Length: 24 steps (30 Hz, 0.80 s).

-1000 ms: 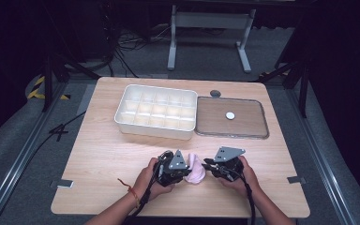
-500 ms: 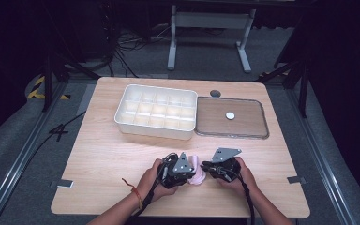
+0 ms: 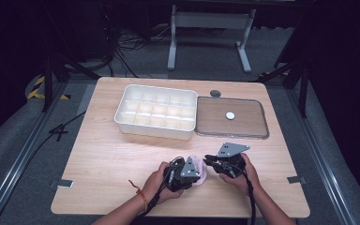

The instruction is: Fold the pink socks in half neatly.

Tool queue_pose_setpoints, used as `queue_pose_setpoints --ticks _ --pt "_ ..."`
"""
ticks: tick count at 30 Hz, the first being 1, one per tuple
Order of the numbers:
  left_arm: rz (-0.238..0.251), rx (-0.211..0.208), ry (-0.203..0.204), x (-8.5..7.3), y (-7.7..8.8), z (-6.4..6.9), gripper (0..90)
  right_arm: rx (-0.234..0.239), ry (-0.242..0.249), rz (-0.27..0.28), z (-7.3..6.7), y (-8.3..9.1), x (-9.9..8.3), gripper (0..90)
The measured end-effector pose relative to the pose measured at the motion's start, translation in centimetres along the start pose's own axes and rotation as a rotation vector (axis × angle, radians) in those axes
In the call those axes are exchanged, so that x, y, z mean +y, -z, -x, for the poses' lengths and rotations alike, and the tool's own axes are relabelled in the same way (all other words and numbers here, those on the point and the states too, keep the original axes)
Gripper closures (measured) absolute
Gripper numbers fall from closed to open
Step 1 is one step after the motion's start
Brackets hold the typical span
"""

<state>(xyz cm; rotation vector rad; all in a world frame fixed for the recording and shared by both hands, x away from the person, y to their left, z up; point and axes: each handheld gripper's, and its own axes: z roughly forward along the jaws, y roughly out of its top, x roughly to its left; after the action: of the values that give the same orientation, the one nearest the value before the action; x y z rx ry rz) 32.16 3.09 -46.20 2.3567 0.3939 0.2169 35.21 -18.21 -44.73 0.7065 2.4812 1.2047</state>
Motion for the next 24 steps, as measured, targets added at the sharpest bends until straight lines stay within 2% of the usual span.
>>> queue_pose_setpoints --ticks 3,5,6,9,12,15,19,24 --pt "-0.003 0.007 -0.007 0.1 -0.1 0.0 79.5 0.008 0.008 0.055 -0.5 0.8 0.9 81.1" --pt "-0.001 0.007 -0.001 0.1 -0.1 0.0 79.4 0.038 0.030 0.083 -1.2 0.9 1.4 80.7" --pt "0.000 0.008 -0.002 0.0 -0.1 0.0 79.4 0.050 0.046 0.080 -1.4 0.7 1.5 80.6" --pt "0.001 0.014 -0.005 0.1 -0.2 0.1 78.8 0.054 0.079 0.021 -2.1 -0.4 1.3 80.2" --pt "0.007 0.013 0.003 0.0 -0.3 0.3 77.9 0.054 0.079 -0.016 -2.0 -1.3 1.0 80.2" --pt "0.004 0.016 -0.007 0.0 -0.3 0.4 75.4 0.037 0.088 -0.065 -1.9 -2.1 0.6 80.6" --pt "-0.012 0.022 -0.035 0.1 -0.2 0.7 74.2 0.040 0.081 -0.079 -1.6 -2.2 0.1 80.8" --pt "-0.011 0.021 -0.039 0.1 -0.2 0.8 74.5 0.042 0.074 -0.084 -1.3 -2.0 -0.2 80.9"
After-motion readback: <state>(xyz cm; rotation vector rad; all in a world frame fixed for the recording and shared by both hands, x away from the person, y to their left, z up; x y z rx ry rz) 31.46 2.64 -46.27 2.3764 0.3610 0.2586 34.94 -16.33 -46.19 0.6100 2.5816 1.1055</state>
